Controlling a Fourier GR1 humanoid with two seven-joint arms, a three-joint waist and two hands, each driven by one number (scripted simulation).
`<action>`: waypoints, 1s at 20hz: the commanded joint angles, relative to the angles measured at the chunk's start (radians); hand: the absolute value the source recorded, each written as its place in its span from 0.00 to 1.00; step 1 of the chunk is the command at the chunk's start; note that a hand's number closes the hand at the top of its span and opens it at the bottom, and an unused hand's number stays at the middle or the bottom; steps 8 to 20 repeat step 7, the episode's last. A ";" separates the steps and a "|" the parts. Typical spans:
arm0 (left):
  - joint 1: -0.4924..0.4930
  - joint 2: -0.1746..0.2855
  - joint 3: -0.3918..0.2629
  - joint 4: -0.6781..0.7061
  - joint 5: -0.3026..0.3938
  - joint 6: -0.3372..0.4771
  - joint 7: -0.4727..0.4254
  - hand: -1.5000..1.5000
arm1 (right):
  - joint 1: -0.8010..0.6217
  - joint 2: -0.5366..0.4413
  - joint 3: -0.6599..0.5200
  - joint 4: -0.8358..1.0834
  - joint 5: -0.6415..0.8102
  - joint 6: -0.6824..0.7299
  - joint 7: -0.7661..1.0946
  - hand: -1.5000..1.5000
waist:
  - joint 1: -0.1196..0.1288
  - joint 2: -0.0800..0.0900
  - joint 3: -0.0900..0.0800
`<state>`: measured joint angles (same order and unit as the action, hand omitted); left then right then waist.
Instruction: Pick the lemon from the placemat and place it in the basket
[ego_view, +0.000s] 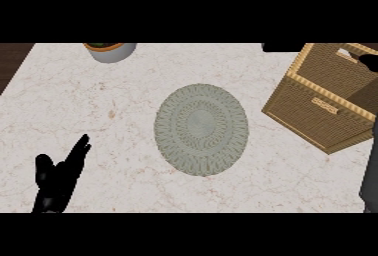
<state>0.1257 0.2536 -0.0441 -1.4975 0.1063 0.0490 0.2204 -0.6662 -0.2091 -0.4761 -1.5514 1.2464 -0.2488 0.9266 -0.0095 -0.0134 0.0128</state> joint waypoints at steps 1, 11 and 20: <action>0.015 -0.029 -0.008 0.095 -0.019 0.018 0.016 0.50 | 0.012 0.000 -0.034 -0.127 -0.028 -0.006 0.064 0.00 | -0.004 0.010 -0.013; 0.059 -0.015 0.018 0.080 0.007 -0.007 0.013 0.50 | 0.220 0.013 -0.078 -0.451 -0.073 0.157 0.102 0.00 | -0.025 0.003 -0.014; 0.059 -0.015 0.018 0.080 0.007 -0.007 0.013 0.50 | 0.220 0.013 -0.078 -0.451 -0.073 0.157 0.102 0.00 | -0.025 0.003 -0.014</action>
